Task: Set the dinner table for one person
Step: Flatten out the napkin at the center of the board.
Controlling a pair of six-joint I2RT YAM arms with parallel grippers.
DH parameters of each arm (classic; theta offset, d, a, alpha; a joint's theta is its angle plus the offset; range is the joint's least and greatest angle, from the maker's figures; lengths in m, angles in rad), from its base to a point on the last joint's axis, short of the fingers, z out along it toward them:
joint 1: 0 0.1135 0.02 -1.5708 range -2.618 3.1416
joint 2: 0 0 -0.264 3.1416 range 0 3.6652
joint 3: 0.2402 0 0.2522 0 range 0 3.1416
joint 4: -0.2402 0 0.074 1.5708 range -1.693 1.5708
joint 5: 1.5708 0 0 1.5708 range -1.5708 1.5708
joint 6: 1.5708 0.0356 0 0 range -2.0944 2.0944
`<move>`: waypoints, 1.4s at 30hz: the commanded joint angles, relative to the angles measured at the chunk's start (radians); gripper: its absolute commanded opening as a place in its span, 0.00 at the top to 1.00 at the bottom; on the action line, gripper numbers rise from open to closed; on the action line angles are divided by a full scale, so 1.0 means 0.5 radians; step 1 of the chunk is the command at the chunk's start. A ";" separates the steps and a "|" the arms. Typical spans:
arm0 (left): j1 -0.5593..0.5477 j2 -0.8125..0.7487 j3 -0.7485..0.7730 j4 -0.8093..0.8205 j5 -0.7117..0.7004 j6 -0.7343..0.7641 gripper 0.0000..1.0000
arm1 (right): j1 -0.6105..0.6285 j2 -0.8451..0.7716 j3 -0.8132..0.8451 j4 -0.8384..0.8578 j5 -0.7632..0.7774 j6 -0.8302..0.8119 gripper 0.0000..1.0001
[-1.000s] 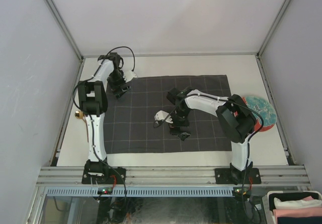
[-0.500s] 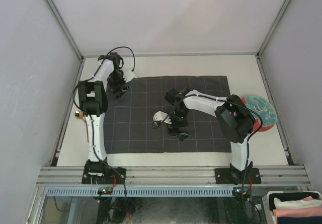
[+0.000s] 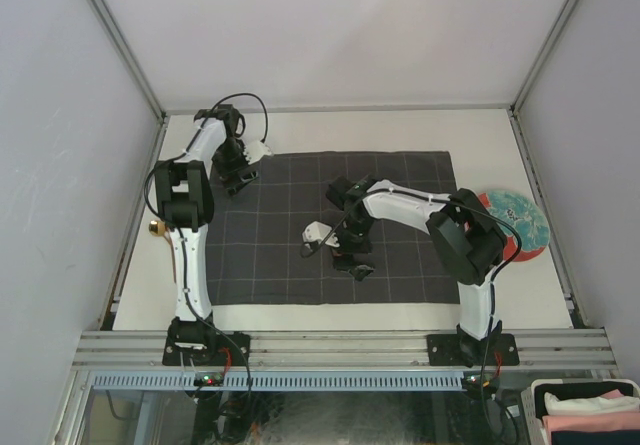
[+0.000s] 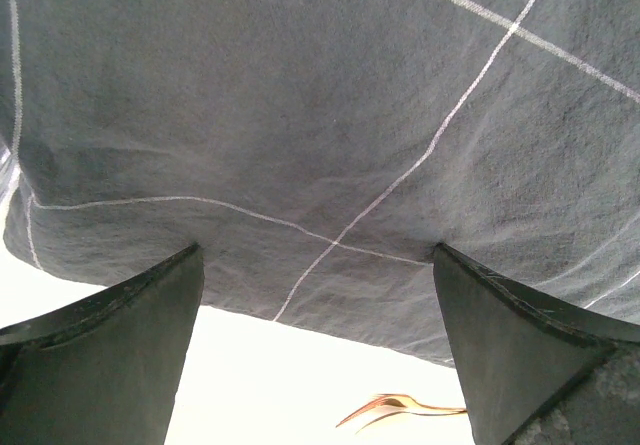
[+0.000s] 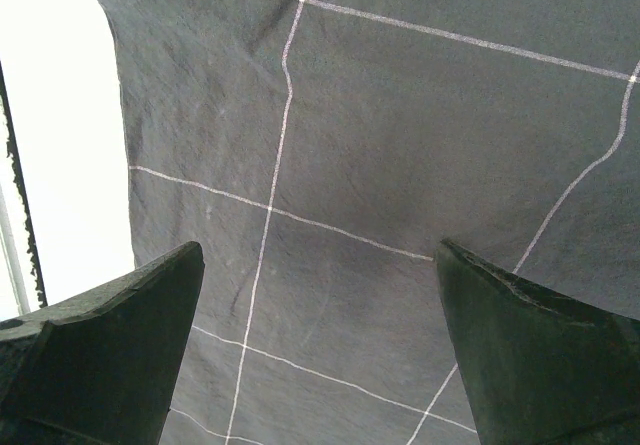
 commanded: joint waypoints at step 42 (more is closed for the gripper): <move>-0.062 -2.964 -1.515 1.141 -0.296 -0.782 0.00 | -1.068 -1.542 -0.272 1.373 1.000 1.516 0.00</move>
